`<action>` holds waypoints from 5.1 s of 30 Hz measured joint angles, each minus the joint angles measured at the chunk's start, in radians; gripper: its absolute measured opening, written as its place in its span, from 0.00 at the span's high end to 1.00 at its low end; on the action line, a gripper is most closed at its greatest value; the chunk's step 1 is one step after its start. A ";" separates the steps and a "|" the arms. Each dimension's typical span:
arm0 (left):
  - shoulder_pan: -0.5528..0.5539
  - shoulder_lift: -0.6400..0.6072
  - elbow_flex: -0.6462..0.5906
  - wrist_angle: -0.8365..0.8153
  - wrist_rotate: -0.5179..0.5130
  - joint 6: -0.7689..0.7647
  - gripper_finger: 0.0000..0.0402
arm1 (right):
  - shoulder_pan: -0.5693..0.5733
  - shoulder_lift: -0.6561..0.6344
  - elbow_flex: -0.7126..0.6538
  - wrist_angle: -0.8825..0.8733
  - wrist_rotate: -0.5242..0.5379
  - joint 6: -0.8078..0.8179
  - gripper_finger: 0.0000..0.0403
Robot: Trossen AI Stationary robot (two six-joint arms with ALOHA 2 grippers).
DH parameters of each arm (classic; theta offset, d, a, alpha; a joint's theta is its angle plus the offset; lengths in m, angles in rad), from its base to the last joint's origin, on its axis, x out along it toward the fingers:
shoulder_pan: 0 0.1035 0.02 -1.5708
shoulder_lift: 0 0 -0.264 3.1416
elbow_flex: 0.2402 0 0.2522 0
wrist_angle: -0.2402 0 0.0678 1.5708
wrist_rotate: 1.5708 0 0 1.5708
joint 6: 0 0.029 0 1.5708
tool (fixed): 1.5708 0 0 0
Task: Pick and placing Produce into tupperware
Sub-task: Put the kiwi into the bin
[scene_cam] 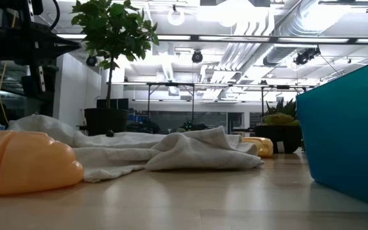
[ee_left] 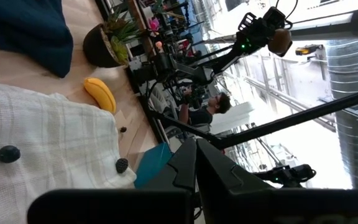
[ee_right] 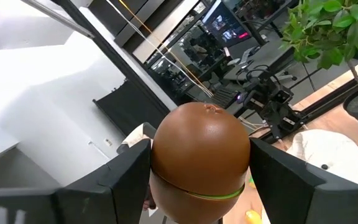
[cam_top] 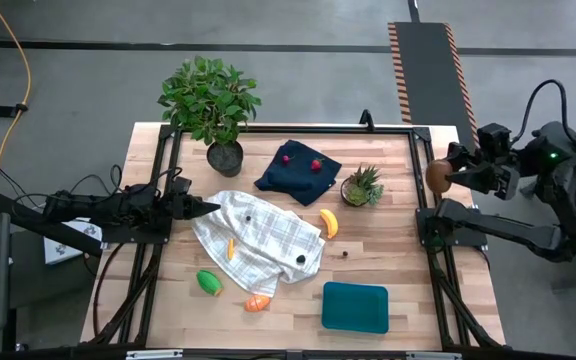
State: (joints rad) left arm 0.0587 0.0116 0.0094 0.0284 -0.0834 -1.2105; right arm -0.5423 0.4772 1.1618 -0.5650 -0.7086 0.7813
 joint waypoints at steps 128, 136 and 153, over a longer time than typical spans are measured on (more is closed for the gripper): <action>0.000 0.000 0.000 -0.009 0.143 0.246 1.00 | 1.187 1.223 0.161 -0.239 0.670 0.762 0.40; 0.000 0.000 0.000 -0.008 0.144 0.268 1.00 | 1.199 1.267 0.161 -0.237 0.645 0.839 0.40; 0.000 0.000 0.000 -0.008 0.147 0.278 1.00 | 1.207 1.333 0.161 -0.251 0.618 0.948 0.40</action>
State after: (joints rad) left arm 0.0586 0.0114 0.0093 0.0204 0.0637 -0.9320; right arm 0.6643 1.8101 1.3231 -0.8157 -0.0903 1.7295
